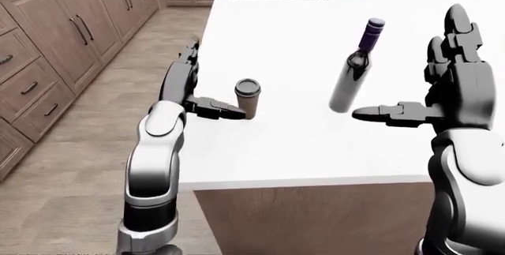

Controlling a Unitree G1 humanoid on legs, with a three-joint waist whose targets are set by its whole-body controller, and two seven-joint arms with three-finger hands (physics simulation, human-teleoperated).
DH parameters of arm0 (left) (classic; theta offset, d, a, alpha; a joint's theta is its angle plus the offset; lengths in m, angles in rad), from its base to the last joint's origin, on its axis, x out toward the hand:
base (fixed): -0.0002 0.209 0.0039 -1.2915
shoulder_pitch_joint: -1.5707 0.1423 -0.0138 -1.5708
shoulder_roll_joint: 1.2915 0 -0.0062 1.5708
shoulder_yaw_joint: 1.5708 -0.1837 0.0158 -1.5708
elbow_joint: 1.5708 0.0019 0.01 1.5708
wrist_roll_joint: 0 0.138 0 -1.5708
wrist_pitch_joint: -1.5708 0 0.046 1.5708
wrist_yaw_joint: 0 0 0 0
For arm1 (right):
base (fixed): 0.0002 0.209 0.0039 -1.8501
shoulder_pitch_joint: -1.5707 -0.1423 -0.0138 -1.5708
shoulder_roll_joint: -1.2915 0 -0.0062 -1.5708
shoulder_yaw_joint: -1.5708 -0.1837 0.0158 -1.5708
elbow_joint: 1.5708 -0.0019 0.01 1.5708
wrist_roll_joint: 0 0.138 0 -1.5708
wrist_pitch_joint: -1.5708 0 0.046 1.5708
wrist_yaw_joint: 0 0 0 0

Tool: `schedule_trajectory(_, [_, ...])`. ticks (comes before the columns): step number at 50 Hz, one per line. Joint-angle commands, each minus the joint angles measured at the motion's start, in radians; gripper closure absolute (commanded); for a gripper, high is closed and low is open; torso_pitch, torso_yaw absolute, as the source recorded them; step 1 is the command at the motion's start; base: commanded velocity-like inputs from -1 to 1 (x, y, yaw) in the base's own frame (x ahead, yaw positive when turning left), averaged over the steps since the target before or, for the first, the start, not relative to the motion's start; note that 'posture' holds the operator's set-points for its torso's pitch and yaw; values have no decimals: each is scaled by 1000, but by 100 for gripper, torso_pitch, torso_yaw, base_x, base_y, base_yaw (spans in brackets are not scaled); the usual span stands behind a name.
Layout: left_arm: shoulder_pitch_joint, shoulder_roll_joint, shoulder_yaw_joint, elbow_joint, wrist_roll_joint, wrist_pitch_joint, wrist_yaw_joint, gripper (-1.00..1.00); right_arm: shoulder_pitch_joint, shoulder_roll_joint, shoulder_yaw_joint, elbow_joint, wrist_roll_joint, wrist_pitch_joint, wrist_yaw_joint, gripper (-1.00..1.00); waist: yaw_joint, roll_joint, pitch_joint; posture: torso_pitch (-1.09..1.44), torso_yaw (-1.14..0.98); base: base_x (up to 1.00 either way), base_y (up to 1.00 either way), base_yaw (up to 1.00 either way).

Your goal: Move the drinks to the dining counter.

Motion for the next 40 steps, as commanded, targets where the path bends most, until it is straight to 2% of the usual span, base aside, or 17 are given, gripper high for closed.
schedule_trajectory(1, [-29,19,15,-80,-1,12,-10,-100,-22,-13,-8,-34,-8,-20,-3,-100,-1,-1,-24,0,0,0,0,0])
schedule_trajectory(3, [-14,39,26,-157,-17,2,-37,-100,-21,-11,-6,-26,-11,-28,-4,-100,-1,0,-22,0,0,0,0,0])
schedule_trajectory(5, [-15,45,60,-207,-41,-12,-26,-100,-19,-7,9,-29,-13,-29,3,-100,-2,1,-20,0,0,0,0,0])
schedule_trajectory(9, [-35,61,118,-251,-116,-45,48,-100,12,3,20,-97,-33,14,33,-100,-1,1,-18,0,0,0,0,0])
schedule_trajectory(13, [-90,94,132,-275,-203,-22,120,-100,6,10,35,-130,-68,54,51,-100,0,4,-15,0,0,0,0,0])
schedule_trajectory(18, [-134,127,152,-257,-276,-71,217,-100,21,20,62,-203,-119,118,84,-100,1,6,-12,0,0,0,0,0])
schedule_trajectory(24, [-122,176,157,-259,-334,-87,249,-100,-2,11,130,-254,-224,162,174,-100,-2,13,-10,0,0,0,0,0])
schedule_trajectory(32, [-116,190,157,-254,-353,-110,260,-100,-42,36,150,-285,-310,163,254,-100,-3,19,-7,0,0,0,0,0])
schedule_trajectory(35, [-112,188,153,-254,-355,-112,261,-100,-48,53,145,-269,-309,143,262,-100,-1,29,-40,0,0,-23,0,0])
schedule_trajectory(40, [-96,180,143,-251,-340,-130,253,-100,-103,44,153,-223,-317,132,273,-100,-1,32,-40,0,0,-38,0,0])
